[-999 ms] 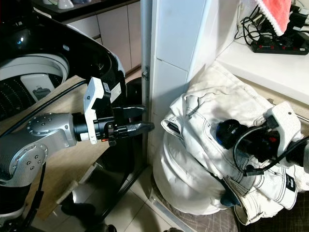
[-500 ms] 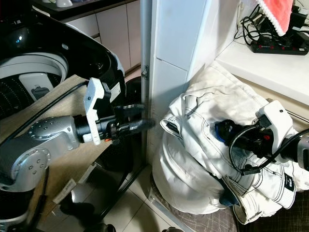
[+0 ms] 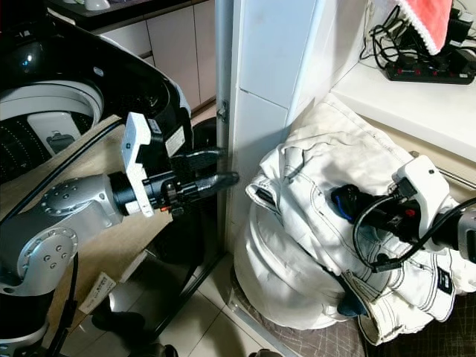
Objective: Clothes washing
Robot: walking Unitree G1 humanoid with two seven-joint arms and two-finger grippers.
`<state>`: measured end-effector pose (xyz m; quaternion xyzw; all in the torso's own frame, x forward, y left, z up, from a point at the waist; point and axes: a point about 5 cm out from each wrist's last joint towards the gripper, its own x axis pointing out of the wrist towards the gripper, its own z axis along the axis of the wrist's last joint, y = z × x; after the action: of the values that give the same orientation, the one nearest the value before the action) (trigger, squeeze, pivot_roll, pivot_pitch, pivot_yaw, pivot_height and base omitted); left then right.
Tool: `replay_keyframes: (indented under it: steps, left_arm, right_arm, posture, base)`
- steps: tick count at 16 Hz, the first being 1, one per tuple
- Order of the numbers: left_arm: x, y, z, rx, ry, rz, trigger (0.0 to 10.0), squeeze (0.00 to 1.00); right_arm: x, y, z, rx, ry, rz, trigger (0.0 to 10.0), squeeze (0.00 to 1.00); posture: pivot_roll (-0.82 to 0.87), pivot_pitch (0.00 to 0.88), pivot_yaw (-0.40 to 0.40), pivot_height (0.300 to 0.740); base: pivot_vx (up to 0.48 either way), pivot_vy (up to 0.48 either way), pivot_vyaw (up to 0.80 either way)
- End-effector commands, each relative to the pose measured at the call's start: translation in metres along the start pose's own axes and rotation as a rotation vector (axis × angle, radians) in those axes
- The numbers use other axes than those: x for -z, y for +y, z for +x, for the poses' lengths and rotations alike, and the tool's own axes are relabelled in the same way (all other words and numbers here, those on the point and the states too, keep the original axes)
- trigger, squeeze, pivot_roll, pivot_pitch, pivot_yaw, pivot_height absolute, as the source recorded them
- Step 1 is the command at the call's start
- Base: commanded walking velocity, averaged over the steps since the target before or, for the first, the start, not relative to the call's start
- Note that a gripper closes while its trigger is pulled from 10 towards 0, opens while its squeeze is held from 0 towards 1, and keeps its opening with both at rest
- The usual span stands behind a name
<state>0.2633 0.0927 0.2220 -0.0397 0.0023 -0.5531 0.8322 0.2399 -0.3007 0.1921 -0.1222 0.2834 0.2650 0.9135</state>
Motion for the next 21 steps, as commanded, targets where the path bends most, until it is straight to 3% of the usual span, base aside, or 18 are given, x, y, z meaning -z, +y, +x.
replay_keyframes:
  steps: [1, 9, 12, 13, 14, 15, 16, 17, 18, 21]
  left_arm:
    - [-0.001, -0.005, 0.000, 0.026, 0.004, -0.001, 10.0, 0.00]
    - [-0.006, 0.007, 0.001, -0.090, -0.046, 0.052, 10.0, 0.00]
    - [-0.005, 0.005, 0.001, -0.087, -0.035, 0.069, 10.0, 0.00]
    - [-0.006, 0.006, 0.001, -0.095, -0.047, 0.068, 10.0, 0.00]
    - [-0.015, 0.011, 0.004, -0.137, -0.101, 0.072, 10.0, 0.00]
    - [-0.020, 0.013, 0.007, -0.159, -0.129, 0.084, 10.0, 0.00]
    - [-0.023, 0.016, 0.010, -0.192, -0.145, 0.115, 10.0, 0.00]
    - [-0.030, 0.018, 0.017, -0.240, -0.192, 0.162, 10.0, 0.00]
    - [-0.036, 0.016, 0.025, -0.240, -0.256, 0.142, 10.0, 1.00]
    - [-0.035, 0.004, 0.046, -0.178, -0.274, 0.087, 10.0, 1.00]
  right_arm:
    - [-0.002, 0.001, -0.004, -0.013, 0.004, -0.007, 0.0, 0.00]
    - [-0.057, -0.007, -0.055, -0.034, -0.294, -0.042, 0.0, 0.00]
    - [-0.059, -0.010, -0.059, 0.014, -0.273, -0.088, 0.3, 0.00]
    - [-0.067, -0.011, -0.060, 0.013, -0.353, -0.044, 0.0, 0.00]
    - [-0.086, -0.005, -0.059, -0.063, -0.533, 0.038, 0.0, 0.00]
    - [-0.092, -0.001, -0.057, -0.098, -0.592, 0.067, 0.0, 0.00]
    - [-0.098, 0.002, -0.052, -0.124, -0.650, 0.113, 0.0, 0.00]
    - [-0.110, 0.010, -0.037, -0.182, -0.769, 0.216, 0.0, 0.00]
    - [-0.119, 0.023, -0.017, -0.264, -0.850, 0.318, 0.0, 0.00]
    - [-0.134, 0.060, 0.020, -0.503, -0.932, 0.559, 0.0, 0.00]
  posture:
    - [-0.12, 0.052, -0.014, 0.740]
    - [-0.13, 0.028, -0.020, 0.740]
    - [-0.13, 0.026, -0.023, 0.740]
    - [-0.13, 0.026, -0.023, 0.740]
    - [-0.13, 0.031, -0.024, 0.740]
    - [-0.13, 0.034, -0.023, 0.740]
    - [-0.13, 0.034, -0.022, 0.740]
    - [-0.13, 0.034, -0.021, 0.740]
    - [-0.13, 0.035, -0.023, 0.740]
    - [-0.13, 0.038, -0.032, 0.740]
  base:
    - [0.000, 0.000, 0.00]
    - [0.000, 0.000, 0.00]
    - [0.000, 0.000, 0.00]
    - [0.000, 0.000, 0.00]
    - [0.000, 0.000, 0.00]
    - [0.000, 0.000, 0.00]
    - [0.000, 0.000, 0.00]
    - [0.000, 0.000, 0.00]
    - [0.000, 0.000, 0.00]
    - [0.000, 0.000, 0.00]
